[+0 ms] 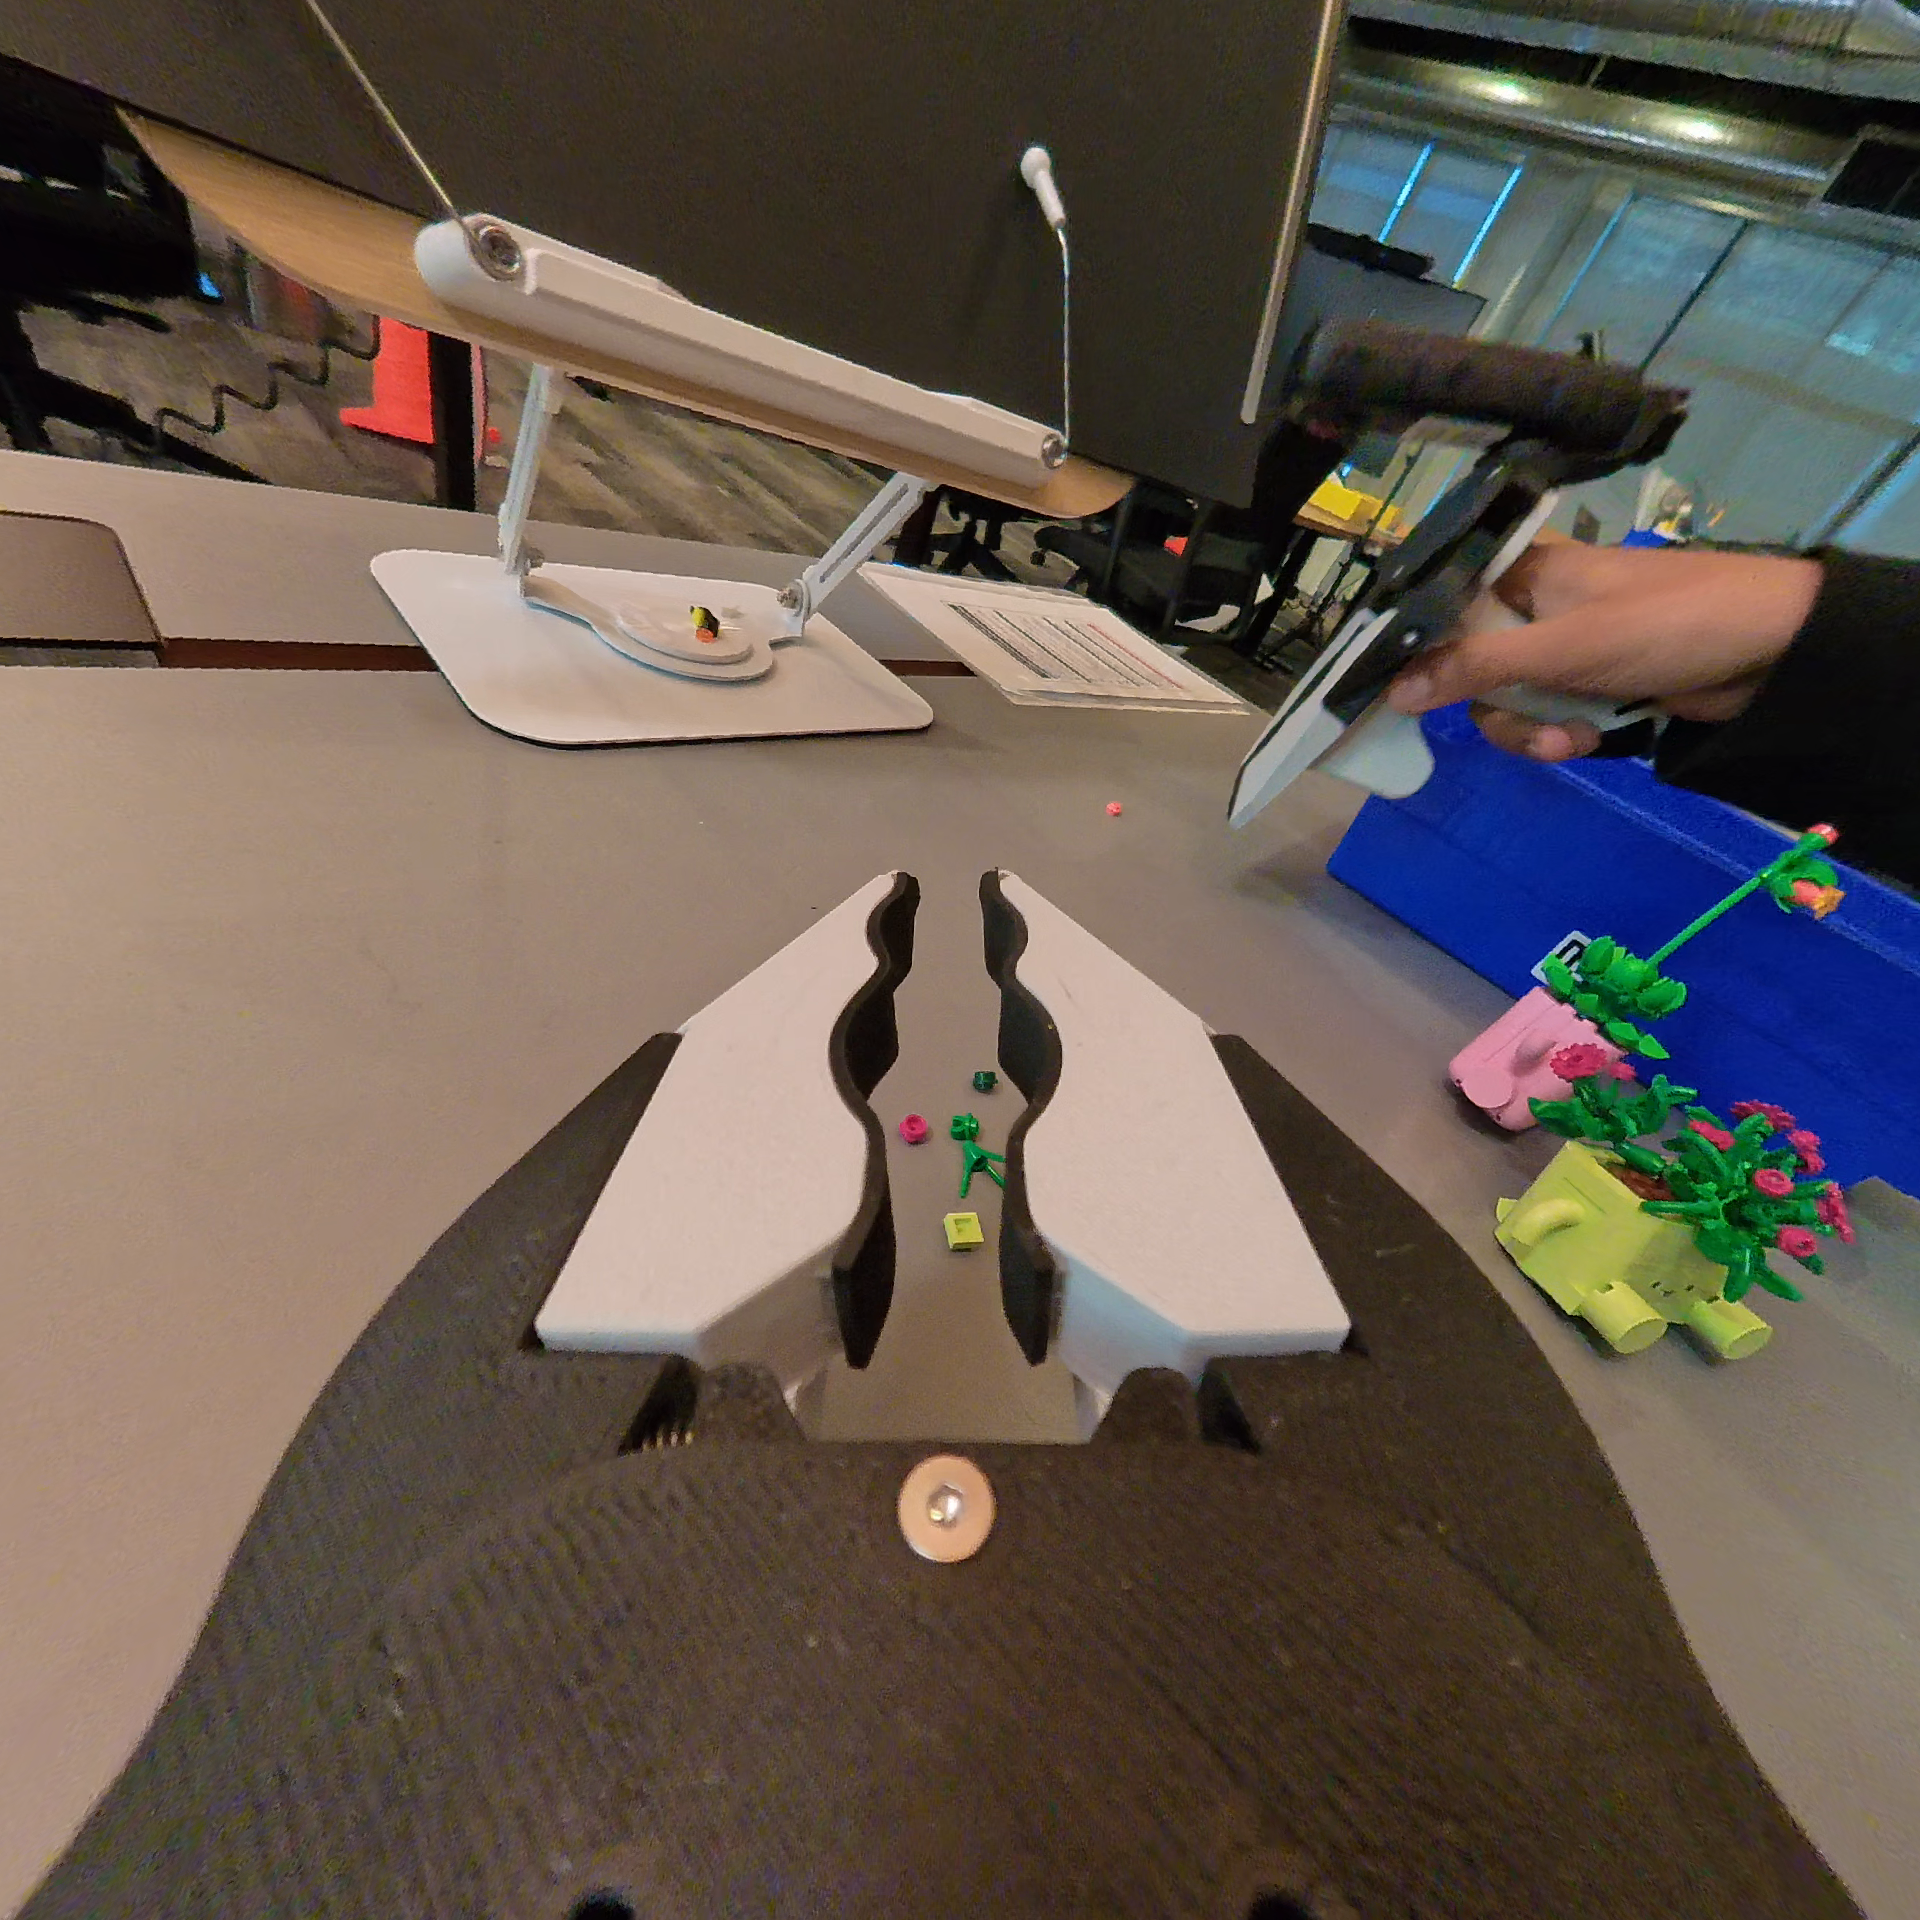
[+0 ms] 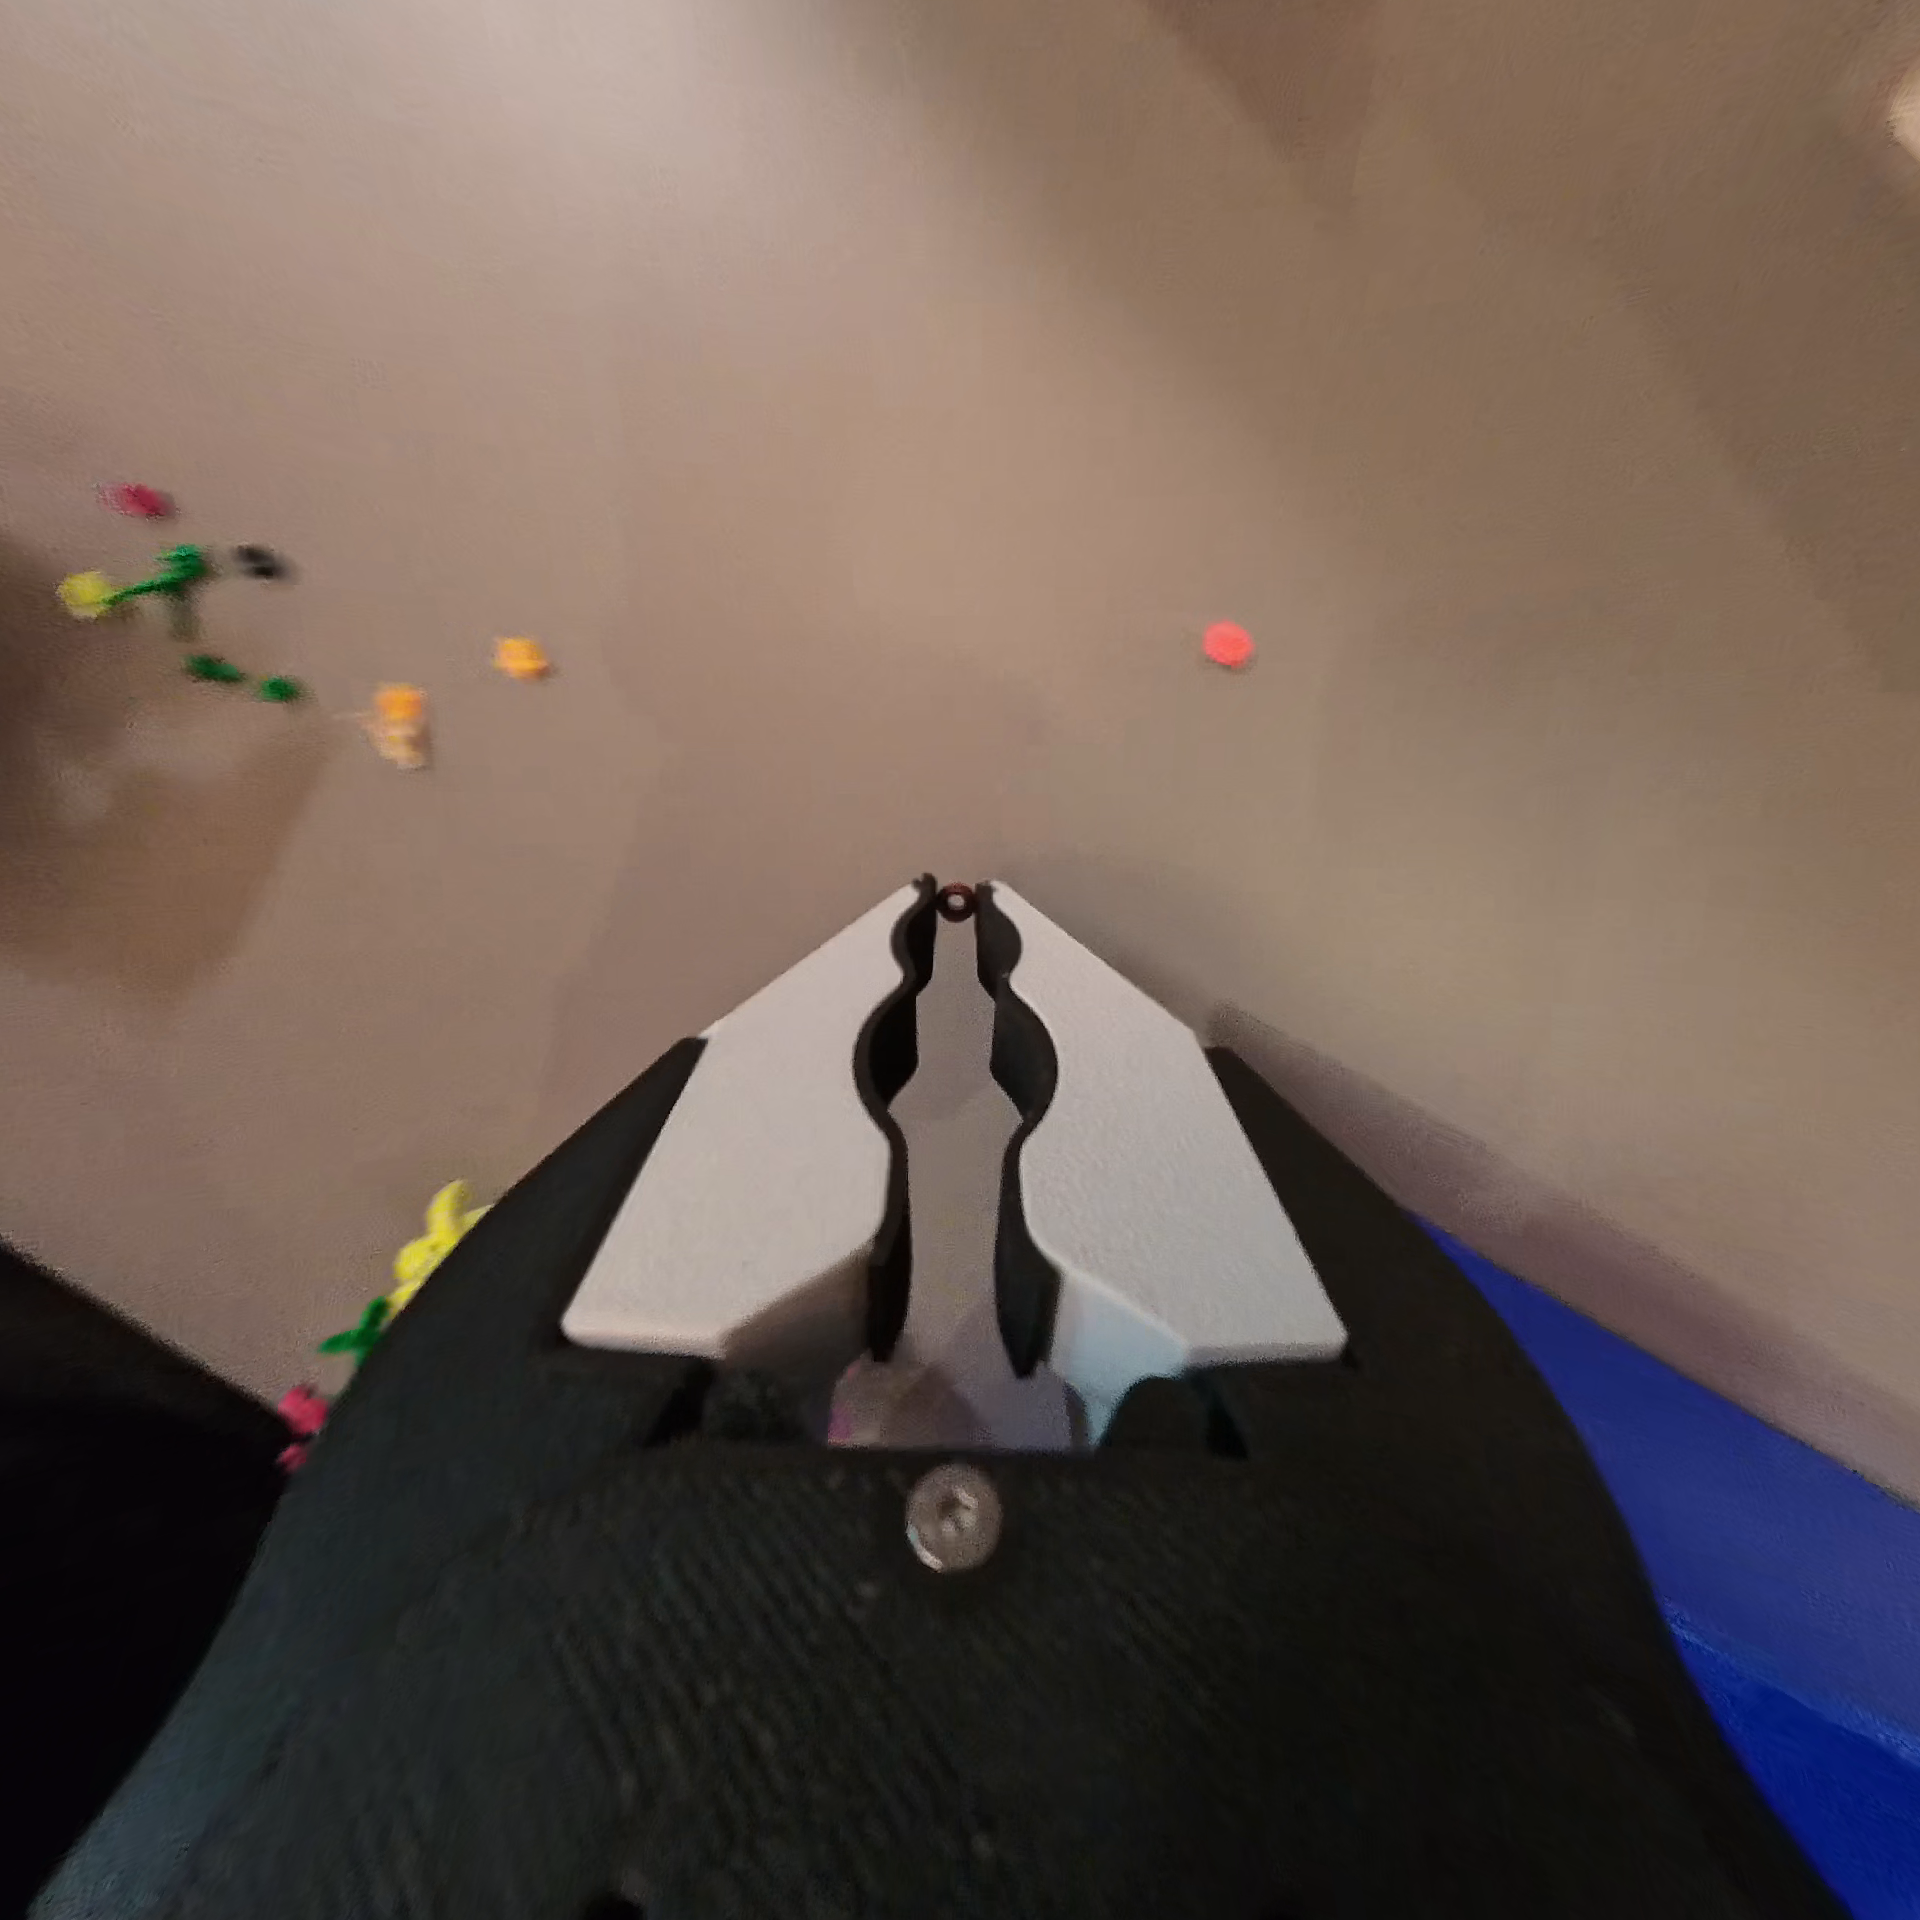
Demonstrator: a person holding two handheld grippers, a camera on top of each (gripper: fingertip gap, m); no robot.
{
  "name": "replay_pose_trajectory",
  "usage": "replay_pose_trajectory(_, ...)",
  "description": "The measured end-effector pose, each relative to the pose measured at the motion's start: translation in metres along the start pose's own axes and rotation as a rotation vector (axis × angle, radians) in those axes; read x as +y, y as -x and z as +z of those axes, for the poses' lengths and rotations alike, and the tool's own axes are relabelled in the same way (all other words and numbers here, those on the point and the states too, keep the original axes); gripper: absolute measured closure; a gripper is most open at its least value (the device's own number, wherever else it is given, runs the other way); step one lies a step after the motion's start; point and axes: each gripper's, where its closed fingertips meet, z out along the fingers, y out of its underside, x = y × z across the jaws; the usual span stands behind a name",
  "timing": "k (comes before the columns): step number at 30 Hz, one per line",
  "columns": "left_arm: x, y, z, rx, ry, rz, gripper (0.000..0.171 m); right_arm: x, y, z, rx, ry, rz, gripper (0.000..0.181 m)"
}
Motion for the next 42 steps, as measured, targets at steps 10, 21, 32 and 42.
replay_pose_trajectory(10, 0.002, -0.004, 0.002, -0.015, 0.019, 0.058, 0.162, -0.012, 0.123, 0.024, 0.09, 0.187, -0.574, 0.176)
replay_pose_trajectory(21, 0.001, 0.002, -0.002, -0.071, 0.035, 0.138, 0.162, -0.029, 0.187, 0.072, 0.058, 0.221, -0.687, 0.175)
replay_pose_trajectory(32, 0.001, 0.003, -0.002, -0.074, 0.043, 0.11, 0.162, -0.031, 0.102, 0.026, 0.213, 0.159, -0.475, 0.169)
replay_pose_trajectory(42, 0.003, 0.004, -0.001, -0.08, 0.059, 0.125, 0.163, -0.011, -0.05, 0.007, 0.471, 0.261, -0.406, 0.161)
